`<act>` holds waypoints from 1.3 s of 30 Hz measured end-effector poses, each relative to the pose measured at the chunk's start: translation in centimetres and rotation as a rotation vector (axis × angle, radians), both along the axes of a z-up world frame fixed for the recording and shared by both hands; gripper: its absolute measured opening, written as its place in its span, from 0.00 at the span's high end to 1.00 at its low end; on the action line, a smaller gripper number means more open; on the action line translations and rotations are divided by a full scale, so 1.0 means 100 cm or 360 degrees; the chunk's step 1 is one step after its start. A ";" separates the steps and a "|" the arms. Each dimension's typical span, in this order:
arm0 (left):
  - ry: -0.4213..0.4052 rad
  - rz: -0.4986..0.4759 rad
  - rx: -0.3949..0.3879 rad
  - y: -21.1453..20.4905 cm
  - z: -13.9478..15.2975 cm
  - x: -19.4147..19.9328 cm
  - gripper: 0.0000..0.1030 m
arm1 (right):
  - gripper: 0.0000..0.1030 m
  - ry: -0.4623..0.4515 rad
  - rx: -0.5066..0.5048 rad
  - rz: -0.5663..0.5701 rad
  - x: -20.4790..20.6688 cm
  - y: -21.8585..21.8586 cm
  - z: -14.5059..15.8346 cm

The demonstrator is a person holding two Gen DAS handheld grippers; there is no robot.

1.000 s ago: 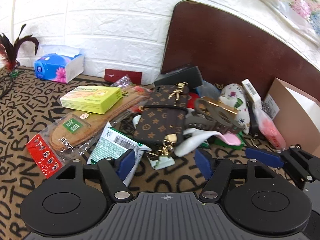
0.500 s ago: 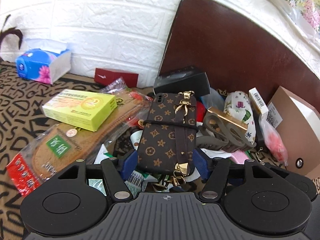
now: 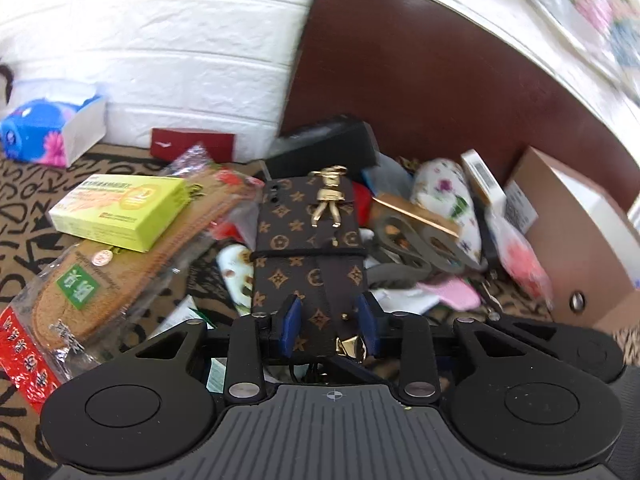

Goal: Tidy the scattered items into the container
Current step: 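Reach the left tool to the brown monogram phone case and grasp it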

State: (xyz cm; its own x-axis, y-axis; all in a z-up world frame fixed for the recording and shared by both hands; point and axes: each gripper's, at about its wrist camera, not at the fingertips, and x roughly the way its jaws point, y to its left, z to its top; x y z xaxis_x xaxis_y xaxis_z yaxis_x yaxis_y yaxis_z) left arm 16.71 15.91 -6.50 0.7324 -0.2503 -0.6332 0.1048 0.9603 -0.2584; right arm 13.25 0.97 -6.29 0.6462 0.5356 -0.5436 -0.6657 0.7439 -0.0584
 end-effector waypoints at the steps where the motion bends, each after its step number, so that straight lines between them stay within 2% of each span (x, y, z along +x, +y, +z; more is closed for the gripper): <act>1: 0.0011 -0.0012 -0.0005 -0.005 0.000 -0.004 0.58 | 0.75 0.0005 -0.0003 0.0002 -0.004 -0.004 0.000; 3: 0.0037 -0.0021 -0.0008 -0.013 -0.003 -0.012 0.69 | 0.90 0.0022 0.0001 -0.0004 -0.011 -0.015 0.002; 7: 0.0057 -0.0013 -0.0036 -0.030 -0.008 -0.032 0.68 | 0.99 0.0097 0.0038 0.0024 -0.027 -0.037 0.003; 9: 0.0077 -0.0018 -0.0071 -0.037 -0.011 -0.040 0.80 | 0.99 0.0108 0.0028 0.0027 -0.036 -0.043 0.001; 10: 0.0091 -0.0015 -0.0093 -0.039 -0.013 -0.044 0.82 | 0.99 0.0115 0.0028 0.0030 -0.040 -0.045 0.000; 13: 0.0115 0.0023 -0.0119 -0.043 -0.016 -0.051 0.78 | 0.98 0.0132 0.0045 0.0012 -0.044 -0.051 -0.005; 14: 0.0116 0.0049 -0.0122 -0.042 -0.015 -0.053 0.67 | 0.97 0.0125 0.0049 0.0016 -0.045 -0.052 -0.005; 15: 0.0116 0.0089 -0.0115 -0.040 -0.014 -0.054 0.50 | 0.97 0.0108 0.0042 0.0019 -0.045 -0.053 -0.005; 17: 0.0106 0.0173 -0.0107 -0.033 -0.012 -0.054 0.32 | 0.84 0.0060 0.0040 0.0017 -0.044 -0.053 -0.003; 19: 0.0109 0.0221 -0.0135 -0.023 -0.010 -0.051 0.30 | 0.56 0.0041 0.0063 0.0004 -0.041 -0.053 0.000; 21: 0.0105 0.0257 -0.0167 -0.012 -0.009 -0.046 0.26 | 0.48 0.0024 0.0080 -0.0009 -0.036 -0.050 0.001; 24: 0.0086 0.0302 -0.0150 -0.001 -0.008 -0.037 0.24 | 0.48 0.0016 0.0085 -0.0007 -0.027 -0.043 0.000; 39: 0.0080 0.0214 -0.0187 0.017 -0.021 0.012 0.16 | 0.45 0.0008 0.0055 0.0024 0.007 -0.011 -0.003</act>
